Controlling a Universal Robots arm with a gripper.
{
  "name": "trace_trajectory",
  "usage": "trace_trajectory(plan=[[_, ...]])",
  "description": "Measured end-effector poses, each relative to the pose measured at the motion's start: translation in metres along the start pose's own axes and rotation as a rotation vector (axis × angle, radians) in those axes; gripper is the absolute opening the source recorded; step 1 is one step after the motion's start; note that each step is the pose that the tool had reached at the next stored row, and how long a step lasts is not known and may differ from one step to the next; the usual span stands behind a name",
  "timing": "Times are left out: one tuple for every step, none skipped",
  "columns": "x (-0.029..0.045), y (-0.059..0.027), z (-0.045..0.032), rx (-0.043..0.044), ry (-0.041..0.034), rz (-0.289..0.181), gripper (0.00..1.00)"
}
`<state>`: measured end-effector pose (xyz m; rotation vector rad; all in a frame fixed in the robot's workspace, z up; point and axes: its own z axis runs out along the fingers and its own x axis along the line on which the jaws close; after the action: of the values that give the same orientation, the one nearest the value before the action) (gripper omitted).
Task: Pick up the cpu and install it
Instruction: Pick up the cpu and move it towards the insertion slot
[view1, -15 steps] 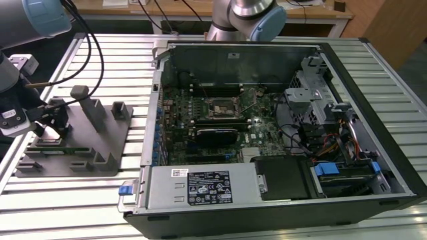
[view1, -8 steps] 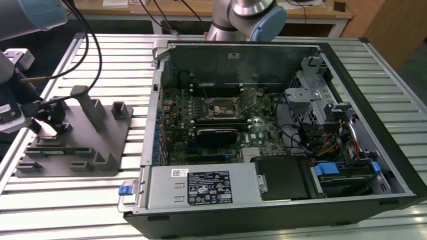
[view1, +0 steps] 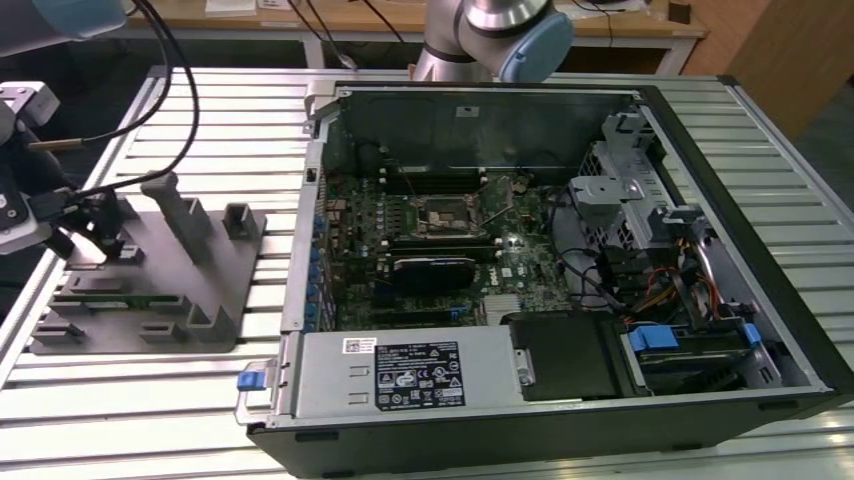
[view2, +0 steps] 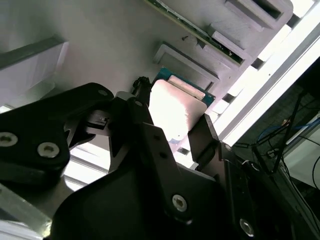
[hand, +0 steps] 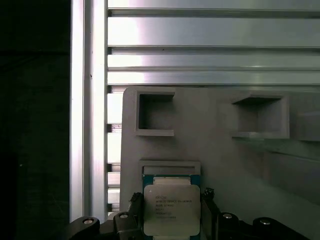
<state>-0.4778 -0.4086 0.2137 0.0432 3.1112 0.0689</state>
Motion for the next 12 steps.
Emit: trace_trajectory(plan=[[-0.0001,0.0001,-0.0024,0.0,0.0,0.0,0.54],[-0.0001,0.0002,-0.0044,0.0,-0.0001,0.0,0.54],[-0.0002,0.0003,-0.0064,0.0,-0.0002,0.0,0.54],[-0.0003,0.0004,-0.0085,0.0,-0.0003,0.0,0.54],[-0.0003,0.0004,-0.0107,0.0,-0.0005,0.0,0.54],[-0.0004,0.0005,-0.0129,0.0,-0.0005,0.0,0.54],[-0.0005,0.0007,-0.0151,0.0,-0.0006,0.0,0.54],[-0.0005,0.0007,-0.017,0.0,-0.0006,0.0,0.54],[-0.0005,0.0008,-0.0189,0.0,-0.0006,0.0,0.54],[-0.0006,0.0009,-0.0203,0.0,-0.0007,0.0,0.54],[-0.0007,0.001,-0.0217,0.0,-0.0008,0.0,0.54],[-0.0007,0.001,-0.0232,0.0,-0.0009,0.0,0.54]])
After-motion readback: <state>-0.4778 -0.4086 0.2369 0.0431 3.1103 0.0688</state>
